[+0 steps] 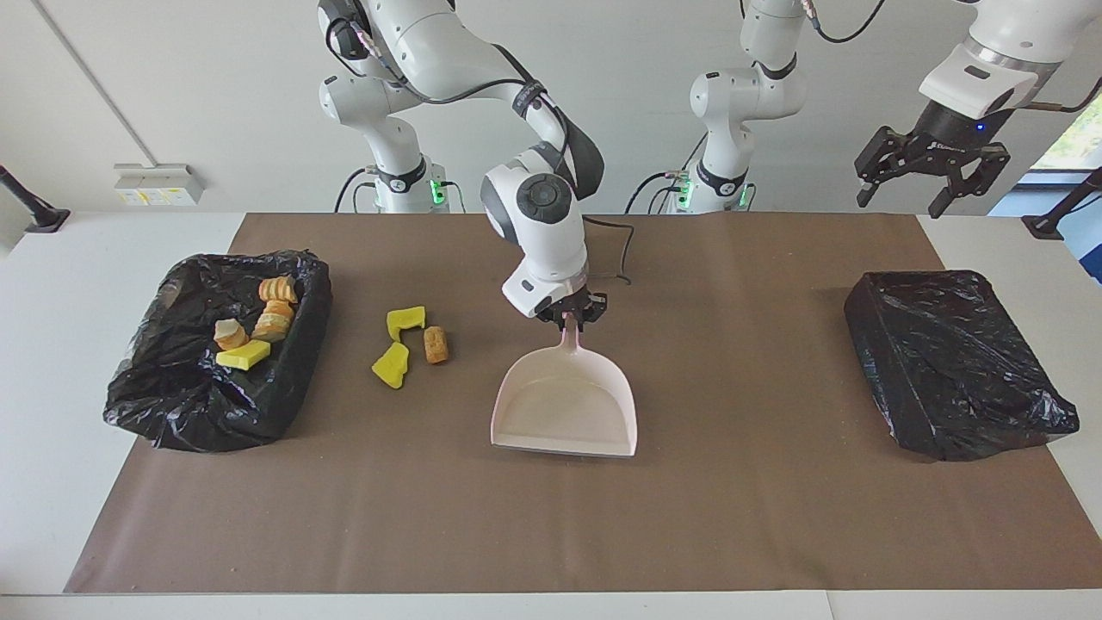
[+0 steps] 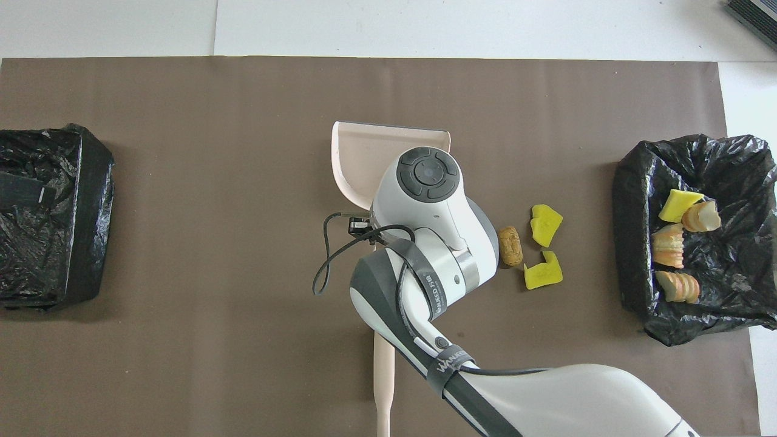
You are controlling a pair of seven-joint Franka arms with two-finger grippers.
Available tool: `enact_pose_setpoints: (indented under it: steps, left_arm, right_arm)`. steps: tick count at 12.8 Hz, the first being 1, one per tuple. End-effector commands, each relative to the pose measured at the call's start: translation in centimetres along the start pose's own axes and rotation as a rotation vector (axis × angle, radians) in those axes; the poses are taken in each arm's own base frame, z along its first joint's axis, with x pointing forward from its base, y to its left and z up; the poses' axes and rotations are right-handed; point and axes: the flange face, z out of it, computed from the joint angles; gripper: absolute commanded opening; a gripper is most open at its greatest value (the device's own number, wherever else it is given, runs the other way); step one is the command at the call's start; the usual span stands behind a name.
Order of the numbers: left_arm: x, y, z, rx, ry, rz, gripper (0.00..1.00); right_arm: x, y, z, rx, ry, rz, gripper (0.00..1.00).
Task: Sweep and dump trash in bin
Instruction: 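Carry the dustpan back beside the leftover scraps with the right gripper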
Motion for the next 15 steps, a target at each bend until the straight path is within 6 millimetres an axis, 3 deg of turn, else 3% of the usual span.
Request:
enact_pose_setpoints:
  steps: [1, 3, 7, 8, 10, 12, 13, 15]
  left_arm:
    - [-1.5, 0.2, 0.0, 0.011, -0.041, 0.005, 1.00]
    - [-1.5, 0.5, 0.0, 0.010, -0.044, 0.008, 1.00]
    - [-1.5, 0.6, 0.1, 0.011, -0.040, 0.011, 1.00]
    - [-1.5, 0.5, 0.0, 0.012, -0.039, 0.010, 1.00]
    - [-1.5, 0.4, -0.1, 0.013, -0.034, 0.007, 1.00]
    - [-1.6, 0.4, 0.0, 0.011, -0.041, 0.007, 1.00]
    - [-1.7, 0.7, 0.0, 0.010, -0.046, 0.010, 1.00]
    - [-1.6, 1.3, 0.0, 0.010, -0.047, 0.018, 1.00]
  right_arm:
    - [0.4, 0.2, -0.1, 0.044, -0.028, 0.046, 0.08]
    - [0.1, -0.1, 0.1, 0.096, -0.066, 0.077, 0.35]
    - [-0.6, 0.7, 1.6, 0.077, -0.090, 0.073, 0.36]
    - [-0.6, 0.7, 1.2, 0.061, -0.094, 0.062, 0.41]
    - [-1.3, 0.6, -1.2, 0.064, -0.092, 0.051, 0.51]
    - [-3.2, 1.3, -5.1, 0.054, -0.110, 0.005, 0.72]
    - [-4.7, 1.9, -6.9, 0.048, -0.121, -0.034, 1.00]
    - [-8.8, 3.3, -8.5, 0.033, -0.136, -0.053, 1.00]
